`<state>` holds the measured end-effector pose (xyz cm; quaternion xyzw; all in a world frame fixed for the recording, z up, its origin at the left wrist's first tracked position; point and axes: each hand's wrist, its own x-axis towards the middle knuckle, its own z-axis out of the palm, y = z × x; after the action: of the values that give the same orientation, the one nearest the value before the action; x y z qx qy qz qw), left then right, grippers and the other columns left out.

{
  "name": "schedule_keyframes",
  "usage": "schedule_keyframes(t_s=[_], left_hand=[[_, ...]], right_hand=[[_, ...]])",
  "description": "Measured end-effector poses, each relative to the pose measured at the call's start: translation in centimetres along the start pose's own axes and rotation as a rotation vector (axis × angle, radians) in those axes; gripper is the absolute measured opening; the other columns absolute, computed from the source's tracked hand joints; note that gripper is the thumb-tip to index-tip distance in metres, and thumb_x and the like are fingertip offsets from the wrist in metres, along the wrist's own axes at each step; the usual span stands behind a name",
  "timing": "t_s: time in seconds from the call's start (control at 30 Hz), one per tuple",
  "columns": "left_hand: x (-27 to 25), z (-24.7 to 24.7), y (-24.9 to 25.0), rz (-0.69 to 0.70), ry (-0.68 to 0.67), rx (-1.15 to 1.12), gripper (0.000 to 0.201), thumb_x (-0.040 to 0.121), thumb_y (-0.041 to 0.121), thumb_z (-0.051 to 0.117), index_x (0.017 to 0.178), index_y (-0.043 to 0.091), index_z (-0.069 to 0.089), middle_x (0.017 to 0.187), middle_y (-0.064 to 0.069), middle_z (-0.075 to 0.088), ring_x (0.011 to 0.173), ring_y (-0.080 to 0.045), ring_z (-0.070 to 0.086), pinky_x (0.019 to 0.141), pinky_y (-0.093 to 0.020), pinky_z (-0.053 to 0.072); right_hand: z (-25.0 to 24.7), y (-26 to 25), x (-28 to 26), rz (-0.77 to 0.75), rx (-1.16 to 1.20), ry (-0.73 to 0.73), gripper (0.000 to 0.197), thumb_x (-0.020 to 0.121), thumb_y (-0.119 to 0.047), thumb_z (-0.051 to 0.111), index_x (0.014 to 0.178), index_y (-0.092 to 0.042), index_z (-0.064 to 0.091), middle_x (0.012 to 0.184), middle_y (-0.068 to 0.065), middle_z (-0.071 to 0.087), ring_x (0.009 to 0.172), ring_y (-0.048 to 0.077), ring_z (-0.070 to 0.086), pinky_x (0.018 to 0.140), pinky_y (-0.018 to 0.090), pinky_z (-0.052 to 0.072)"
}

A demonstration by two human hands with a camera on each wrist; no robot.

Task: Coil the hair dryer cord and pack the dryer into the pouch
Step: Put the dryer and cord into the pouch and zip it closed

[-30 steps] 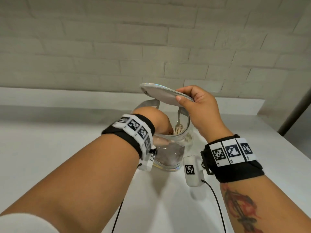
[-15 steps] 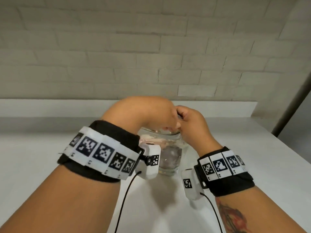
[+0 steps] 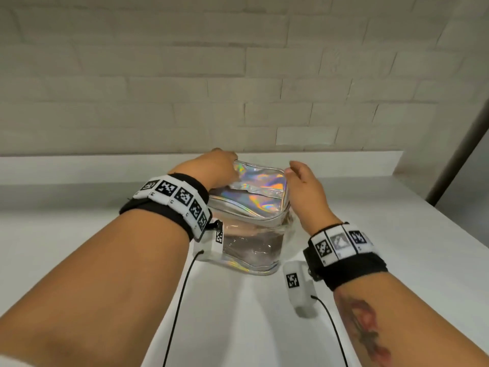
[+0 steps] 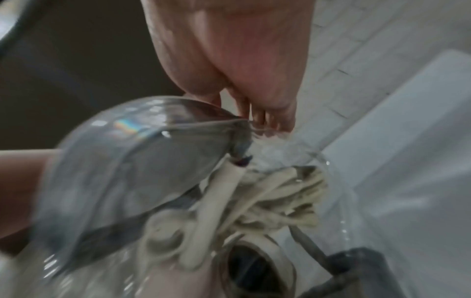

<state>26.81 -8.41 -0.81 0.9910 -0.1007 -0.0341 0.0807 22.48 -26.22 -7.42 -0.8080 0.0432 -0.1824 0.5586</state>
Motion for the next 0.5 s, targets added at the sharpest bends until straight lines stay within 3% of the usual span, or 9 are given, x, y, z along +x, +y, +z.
schedule_keyframes(t_s=[0.07, 0.13, 0.23, 0.3, 0.4, 0.5], left_hand=[[0.0, -0.5, -0.3, 0.034, 0.003, 0.013, 0.05, 0.081, 0.03, 0.063, 0.13, 0.023, 0.053, 0.126, -0.007, 0.056, 0.098, -0.03, 0.059, 0.079, -0.03, 0.047], [-0.2, -1.1, -0.7, 0.06, -0.034, 0.018, 0.046, 0.076, 0.03, 0.068, 0.121, 0.026, 0.059, 0.116, 0.0, 0.06, 0.087, -0.025, 0.058, 0.071, -0.029, 0.05], [-0.2, -1.1, -1.2, 0.11, -0.054, 0.058, 0.03, 0.077, 0.034, 0.066, 0.107, 0.028, 0.067, 0.109, -0.001, 0.068, 0.092, -0.025, 0.061, 0.084, -0.035, 0.052], [-0.2, -0.6, -1.1, 0.154, -0.033, 0.047, 0.027, 0.088, 0.038, 0.058, 0.108, 0.023, 0.068, 0.106, -0.002, 0.067, 0.097, -0.025, 0.06, 0.084, -0.031, 0.048], [-0.3, 0.4, -0.9, 0.2, 0.01, -0.041, 0.027, 0.094, 0.038, 0.052, 0.102, 0.02, 0.069, 0.092, -0.004, 0.063, 0.088, -0.023, 0.057, 0.077, -0.027, 0.043], [-0.3, 1.0, -0.5, 0.314, 0.036, -0.092, 0.026, 0.096, 0.034, 0.051, 0.109, 0.022, 0.07, 0.096, -0.001, 0.065, 0.094, -0.022, 0.062, 0.081, -0.028, 0.045]], right_hand=[[0.2, 0.3, 1.2, 0.207, 0.245, -0.079, 0.042, 0.091, -0.024, 0.045, 0.126, -0.002, 0.051, 0.122, 0.02, 0.06, 0.105, 0.03, 0.059, 0.092, 0.04, 0.049], [0.1, 0.3, 1.7, 0.319, 0.451, -0.188, 0.04, 0.082, -0.021, 0.055, 0.109, 0.009, 0.058, 0.109, 0.037, 0.058, 0.093, 0.035, 0.06, 0.083, 0.043, 0.049], [0.1, 0.1, 1.6, 0.39, 0.493, -0.305, 0.021, 0.076, -0.017, 0.064, 0.09, -0.003, 0.07, 0.092, 0.022, 0.066, 0.086, 0.033, 0.063, 0.086, 0.045, 0.051], [0.1, 0.1, 1.6, 0.392, 0.54, -0.38, 0.024, 0.077, -0.018, 0.065, 0.095, -0.004, 0.071, 0.092, 0.018, 0.068, 0.086, 0.031, 0.065, 0.086, 0.042, 0.053], [-0.1, 0.6, 1.3, 0.375, 0.636, -0.436, 0.022, 0.077, -0.015, 0.064, 0.096, -0.005, 0.071, 0.091, 0.016, 0.07, 0.085, 0.029, 0.067, 0.085, 0.04, 0.054], [-0.3, 1.4, 1.0, 0.322, 0.694, -0.457, 0.024, 0.076, -0.008, 0.064, 0.098, -0.002, 0.07, 0.085, 0.014, 0.072, 0.078, 0.026, 0.068, 0.077, 0.036, 0.057]])
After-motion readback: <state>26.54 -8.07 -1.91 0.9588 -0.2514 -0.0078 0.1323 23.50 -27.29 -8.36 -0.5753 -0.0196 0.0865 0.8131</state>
